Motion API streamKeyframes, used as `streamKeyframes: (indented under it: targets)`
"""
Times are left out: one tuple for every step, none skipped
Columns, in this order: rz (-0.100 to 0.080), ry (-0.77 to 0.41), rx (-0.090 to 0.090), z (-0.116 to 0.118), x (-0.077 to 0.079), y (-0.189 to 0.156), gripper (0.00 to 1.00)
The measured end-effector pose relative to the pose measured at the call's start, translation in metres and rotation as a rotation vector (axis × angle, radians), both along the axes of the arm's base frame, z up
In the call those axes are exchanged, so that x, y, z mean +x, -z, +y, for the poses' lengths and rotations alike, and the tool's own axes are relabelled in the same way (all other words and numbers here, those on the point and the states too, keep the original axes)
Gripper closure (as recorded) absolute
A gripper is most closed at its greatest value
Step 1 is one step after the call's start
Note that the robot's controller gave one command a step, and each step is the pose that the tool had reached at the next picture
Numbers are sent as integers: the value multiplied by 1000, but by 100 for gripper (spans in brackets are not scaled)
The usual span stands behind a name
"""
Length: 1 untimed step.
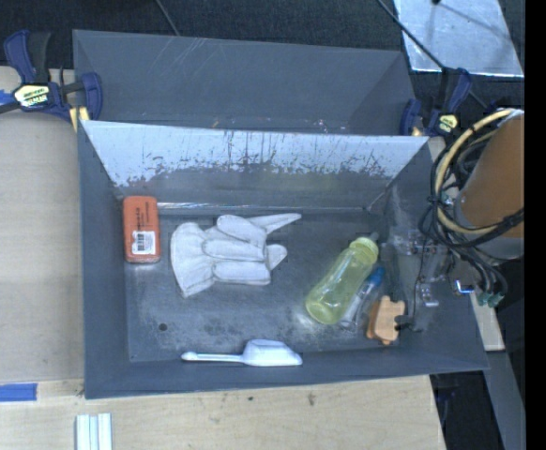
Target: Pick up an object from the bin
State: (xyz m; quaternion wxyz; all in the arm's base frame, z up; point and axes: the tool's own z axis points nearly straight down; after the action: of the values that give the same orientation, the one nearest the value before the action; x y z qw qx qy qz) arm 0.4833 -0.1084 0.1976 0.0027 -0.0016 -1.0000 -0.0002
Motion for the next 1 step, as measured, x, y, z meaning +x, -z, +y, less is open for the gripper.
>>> streamKeyframes:
  targets:
    - [-9, -3, -2, 0, 2, -4, 0]
